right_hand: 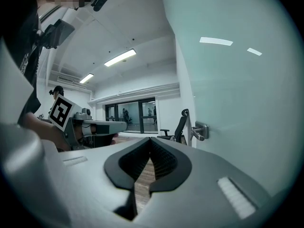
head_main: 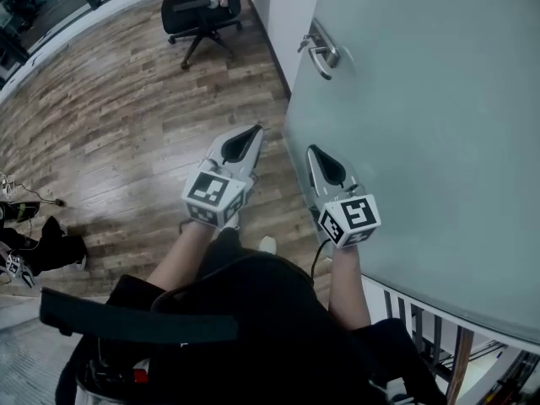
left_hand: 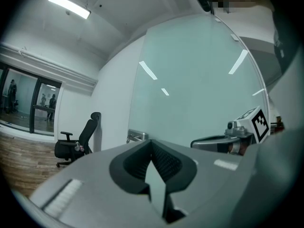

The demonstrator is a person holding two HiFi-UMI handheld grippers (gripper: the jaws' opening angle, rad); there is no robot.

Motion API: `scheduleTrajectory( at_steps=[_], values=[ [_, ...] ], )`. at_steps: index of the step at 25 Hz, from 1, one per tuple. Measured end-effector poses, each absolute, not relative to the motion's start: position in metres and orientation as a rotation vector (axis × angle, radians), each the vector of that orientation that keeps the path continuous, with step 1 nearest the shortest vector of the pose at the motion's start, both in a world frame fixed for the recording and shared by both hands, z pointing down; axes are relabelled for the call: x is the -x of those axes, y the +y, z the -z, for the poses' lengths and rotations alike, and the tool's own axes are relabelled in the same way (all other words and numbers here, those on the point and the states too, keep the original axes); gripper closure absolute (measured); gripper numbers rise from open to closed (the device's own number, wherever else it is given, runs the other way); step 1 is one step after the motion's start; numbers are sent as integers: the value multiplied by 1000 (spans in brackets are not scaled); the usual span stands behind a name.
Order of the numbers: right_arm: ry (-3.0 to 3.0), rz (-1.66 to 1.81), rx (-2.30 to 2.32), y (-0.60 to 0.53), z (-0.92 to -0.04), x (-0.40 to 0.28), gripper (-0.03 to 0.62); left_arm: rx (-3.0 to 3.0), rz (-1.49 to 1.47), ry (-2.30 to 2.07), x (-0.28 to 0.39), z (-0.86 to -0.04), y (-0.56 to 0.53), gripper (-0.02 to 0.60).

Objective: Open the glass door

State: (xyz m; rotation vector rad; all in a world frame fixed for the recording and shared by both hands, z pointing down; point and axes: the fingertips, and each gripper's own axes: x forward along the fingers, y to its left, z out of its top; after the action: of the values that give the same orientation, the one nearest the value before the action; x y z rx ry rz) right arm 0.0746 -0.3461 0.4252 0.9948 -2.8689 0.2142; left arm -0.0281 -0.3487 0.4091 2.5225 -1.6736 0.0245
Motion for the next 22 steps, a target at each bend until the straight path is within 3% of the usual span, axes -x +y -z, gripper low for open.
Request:
scheduleTrajectory(
  at_steps=[22],
  values=[
    [-2786, -194, -1164, -356, -418, -91, 592, -2584, -6, -1627, 47, -398, -356, 583]
  ],
)
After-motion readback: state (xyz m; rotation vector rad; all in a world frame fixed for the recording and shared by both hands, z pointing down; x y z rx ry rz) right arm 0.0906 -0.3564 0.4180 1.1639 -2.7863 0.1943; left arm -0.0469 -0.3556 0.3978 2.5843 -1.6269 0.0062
